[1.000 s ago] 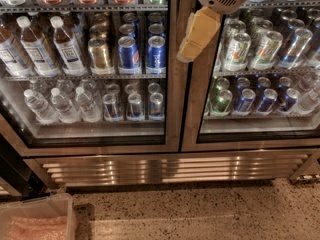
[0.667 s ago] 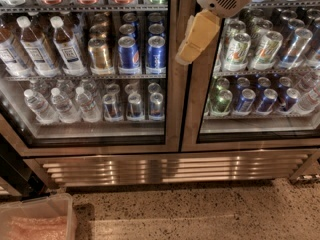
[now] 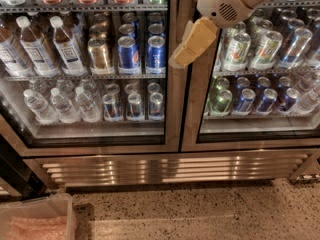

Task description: Open left fridge door

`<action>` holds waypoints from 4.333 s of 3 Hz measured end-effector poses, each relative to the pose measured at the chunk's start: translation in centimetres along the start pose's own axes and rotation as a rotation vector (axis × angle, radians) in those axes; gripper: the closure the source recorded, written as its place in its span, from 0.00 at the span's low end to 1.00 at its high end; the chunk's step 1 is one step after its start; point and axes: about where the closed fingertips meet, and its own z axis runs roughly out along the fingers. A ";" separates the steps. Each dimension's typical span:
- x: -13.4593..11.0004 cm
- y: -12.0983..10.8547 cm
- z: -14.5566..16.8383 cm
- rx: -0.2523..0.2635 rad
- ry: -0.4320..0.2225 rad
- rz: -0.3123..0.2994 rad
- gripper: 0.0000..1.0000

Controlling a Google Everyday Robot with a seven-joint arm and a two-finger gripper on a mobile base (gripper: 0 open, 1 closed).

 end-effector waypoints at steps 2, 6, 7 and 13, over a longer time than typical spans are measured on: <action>-0.3 0.0 0.3 -0.008 -0.039 -0.006 0.00; 0.6 -0.1 0.8 -0.035 -0.035 -0.010 0.42; 0.8 -0.7 0.4 -0.035 -0.035 -0.010 0.64; 1.1 -2.3 -0.2 -0.035 -0.035 -0.010 1.00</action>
Offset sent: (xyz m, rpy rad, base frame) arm 0.0076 0.0418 -0.0066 0.0761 -0.0053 0.0690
